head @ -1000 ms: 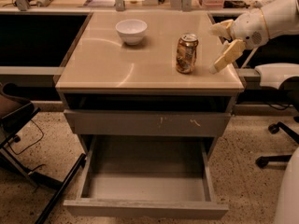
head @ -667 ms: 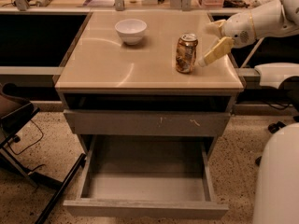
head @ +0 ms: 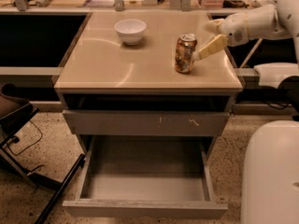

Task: Place orange can into middle drawer

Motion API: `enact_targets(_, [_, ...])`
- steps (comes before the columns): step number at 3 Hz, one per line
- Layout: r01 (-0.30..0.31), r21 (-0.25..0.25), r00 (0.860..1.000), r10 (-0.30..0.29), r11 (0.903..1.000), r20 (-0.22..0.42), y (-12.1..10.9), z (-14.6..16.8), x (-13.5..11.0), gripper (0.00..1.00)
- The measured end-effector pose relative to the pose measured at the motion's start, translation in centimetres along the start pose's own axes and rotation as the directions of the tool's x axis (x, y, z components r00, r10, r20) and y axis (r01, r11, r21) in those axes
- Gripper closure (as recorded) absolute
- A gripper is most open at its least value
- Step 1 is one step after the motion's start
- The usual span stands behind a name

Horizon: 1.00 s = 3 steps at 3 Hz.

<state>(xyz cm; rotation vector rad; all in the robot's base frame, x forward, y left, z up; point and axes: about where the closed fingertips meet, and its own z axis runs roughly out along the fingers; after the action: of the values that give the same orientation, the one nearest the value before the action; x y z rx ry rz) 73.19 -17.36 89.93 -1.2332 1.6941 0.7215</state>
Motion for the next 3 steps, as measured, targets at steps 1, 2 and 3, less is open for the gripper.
enact_targets(1, [-0.004,-0.033,1.000,0.004,0.9995,0.003,0.6,0.6,-0.1,0.00])
enact_targets(2, [-0.030,-0.150,0.999,0.026,0.9882,-0.024,3.3,2.6,0.9,0.00])
enact_targets(3, [-0.073,-0.285,0.996,0.056,0.9559,-0.065,6.6,5.8,2.6,0.00])
